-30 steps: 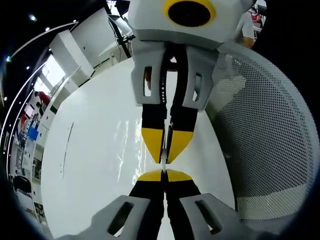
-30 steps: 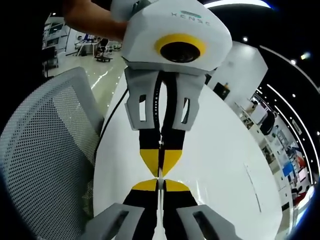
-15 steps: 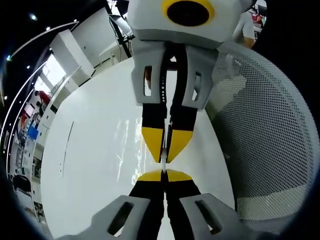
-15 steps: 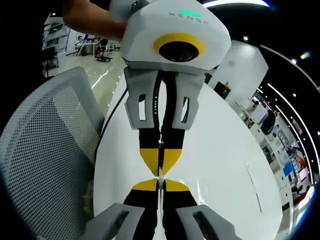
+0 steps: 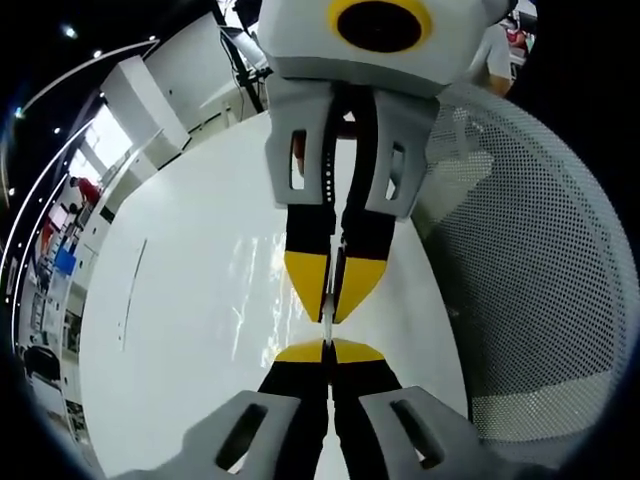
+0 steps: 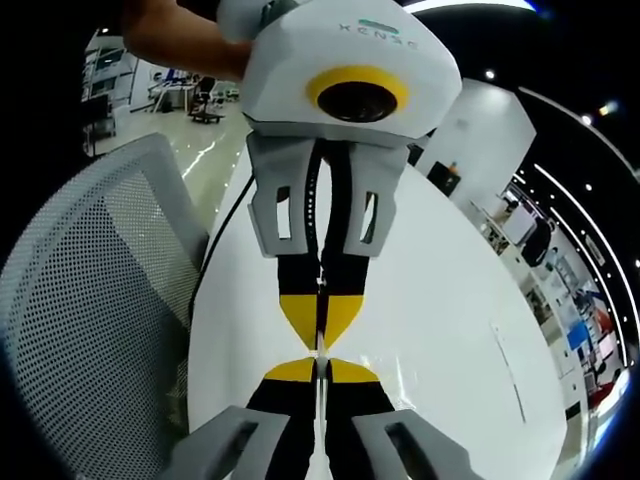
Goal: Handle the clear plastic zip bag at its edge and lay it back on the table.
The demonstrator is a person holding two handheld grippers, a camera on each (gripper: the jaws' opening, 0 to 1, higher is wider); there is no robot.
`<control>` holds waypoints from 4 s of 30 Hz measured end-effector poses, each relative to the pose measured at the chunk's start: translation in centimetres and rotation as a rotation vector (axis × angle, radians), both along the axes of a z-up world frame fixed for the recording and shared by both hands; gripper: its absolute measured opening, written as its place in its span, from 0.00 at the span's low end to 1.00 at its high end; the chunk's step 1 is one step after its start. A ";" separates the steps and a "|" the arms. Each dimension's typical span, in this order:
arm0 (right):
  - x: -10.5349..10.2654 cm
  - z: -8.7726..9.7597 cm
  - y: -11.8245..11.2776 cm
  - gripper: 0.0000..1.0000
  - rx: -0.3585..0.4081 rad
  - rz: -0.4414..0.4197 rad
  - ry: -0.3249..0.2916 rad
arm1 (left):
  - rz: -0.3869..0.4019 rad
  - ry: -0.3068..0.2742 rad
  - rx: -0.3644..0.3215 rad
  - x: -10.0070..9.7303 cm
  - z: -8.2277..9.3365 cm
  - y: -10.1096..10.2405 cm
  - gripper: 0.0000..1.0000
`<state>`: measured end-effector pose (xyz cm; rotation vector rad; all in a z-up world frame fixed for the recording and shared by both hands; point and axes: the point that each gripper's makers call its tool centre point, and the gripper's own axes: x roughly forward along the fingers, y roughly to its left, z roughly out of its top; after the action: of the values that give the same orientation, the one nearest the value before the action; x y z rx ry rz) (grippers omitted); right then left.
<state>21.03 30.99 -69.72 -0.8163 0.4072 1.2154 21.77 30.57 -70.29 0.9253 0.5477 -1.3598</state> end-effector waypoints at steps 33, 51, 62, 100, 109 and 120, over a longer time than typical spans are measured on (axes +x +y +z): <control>0.3 -0.2 0.1 0.00 0.002 0.000 0.018 | 0.028 0.005 0.005 0.2 -0.2 1.3 0.00; 0.2 -0.4 -0.2 0.00 0.006 -0.008 0.028 | 0.022 0.008 0.013 0.0 -0.3 1.2 0.00; 0.4 -0.3 -0.3 0.00 0.012 -0.016 0.029 | 0.025 0.009 0.011 0.2 -0.3 1.3 0.00; 0.5 -0.2 -0.7 0.00 0.012 -0.030 0.032 | 0.026 0.008 0.009 0.3 -0.2 1.4 0.00; 0.4 -0.2 -0.8 0.00 0.015 -0.033 0.033 | 0.026 0.009 0.009 0.3 -0.2 1.3 0.00; 0.5 -0.2 -1.0 0.00 0.014 -0.036 0.033 | 0.027 0.007 0.013 0.3 -0.1 1.4 0.00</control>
<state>21.51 30.02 -69.91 -0.7747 0.4381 1.1980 22.08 32.02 -70.39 0.9206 0.5728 -1.3373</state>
